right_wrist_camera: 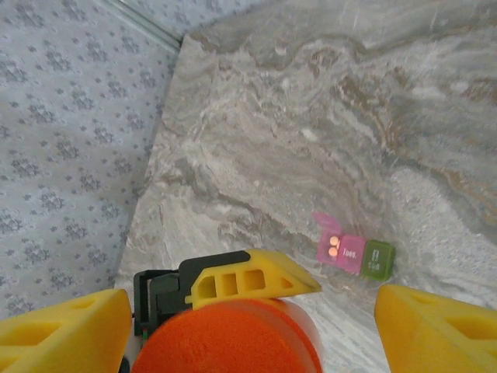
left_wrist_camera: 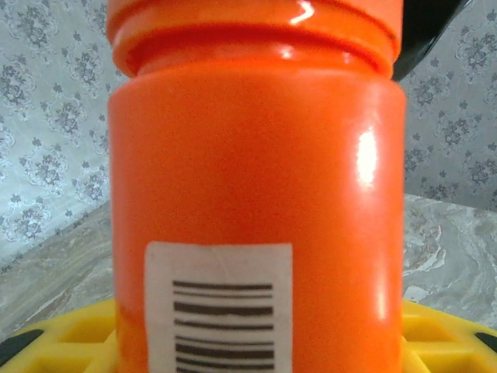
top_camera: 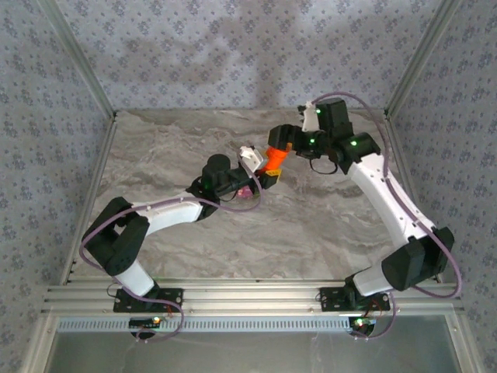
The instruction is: Sort the pills into containers
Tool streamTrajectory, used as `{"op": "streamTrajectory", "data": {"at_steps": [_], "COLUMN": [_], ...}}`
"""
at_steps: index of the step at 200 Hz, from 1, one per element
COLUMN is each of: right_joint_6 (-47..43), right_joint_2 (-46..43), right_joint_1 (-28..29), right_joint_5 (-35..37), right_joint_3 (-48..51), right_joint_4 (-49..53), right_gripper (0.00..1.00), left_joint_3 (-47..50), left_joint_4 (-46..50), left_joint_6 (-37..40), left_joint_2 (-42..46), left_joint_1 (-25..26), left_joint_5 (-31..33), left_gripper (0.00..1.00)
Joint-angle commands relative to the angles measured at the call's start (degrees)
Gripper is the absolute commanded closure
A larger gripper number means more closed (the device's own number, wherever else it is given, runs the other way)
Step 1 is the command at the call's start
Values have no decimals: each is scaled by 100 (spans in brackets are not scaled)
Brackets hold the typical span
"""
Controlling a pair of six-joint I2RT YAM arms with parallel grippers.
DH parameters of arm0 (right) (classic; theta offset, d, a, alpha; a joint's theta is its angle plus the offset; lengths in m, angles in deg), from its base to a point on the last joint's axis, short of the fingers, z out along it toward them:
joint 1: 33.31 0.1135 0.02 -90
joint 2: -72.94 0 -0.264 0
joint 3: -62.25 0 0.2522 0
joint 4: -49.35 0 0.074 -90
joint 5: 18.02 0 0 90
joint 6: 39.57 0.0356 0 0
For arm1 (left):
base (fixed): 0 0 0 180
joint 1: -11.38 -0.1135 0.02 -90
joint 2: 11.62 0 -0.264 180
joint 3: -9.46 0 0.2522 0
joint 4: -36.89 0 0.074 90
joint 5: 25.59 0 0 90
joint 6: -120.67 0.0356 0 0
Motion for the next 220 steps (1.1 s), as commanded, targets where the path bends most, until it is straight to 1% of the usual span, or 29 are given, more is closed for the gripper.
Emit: {"op": "streamTrajectory", "data": {"at_steps": [1,32,59,70,85,107,155,220], "right_joint_6": [-275,-728,-1896,-2363,-2608,-2662,-2683,-2562], "right_joint_2": [-590,-1051,-1166,-1185,-1182,-995,-555,-321], "right_joint_1": [-265,-798,-946,-946,-972,-958,-774,-589], "right_joint_5": [-235,-524,-802,-1132,-1627,-2093,-2202,-2331], "right_joint_3": [81,406,550,663,809,789,637,504], "right_joint_4": [-345,-743,-859,-921,-1075,-1244,-1367,-1502], "right_gripper": [14,15,16,16,16,16,16,19], "left_joint_3": [-220,-230,-309,-378,-521,-674,-779,-780], "left_joint_4": [-339,-422,-454,-446,-349,-157,11,-15], "left_joint_6": [-89,-312,-736,-961,-1264,-1510,-1605,-1651], "left_joint_2": [222,240,248,237,203,159,76,34], "left_joint_1": [-5,-57,-227,-335,-452,-545,-539,-536], "left_joint_5": [-211,-557,-1120,-1442,-1752,-1992,-2125,-2125], "left_gripper": [100,100,100,100,100,100,100,100]}}
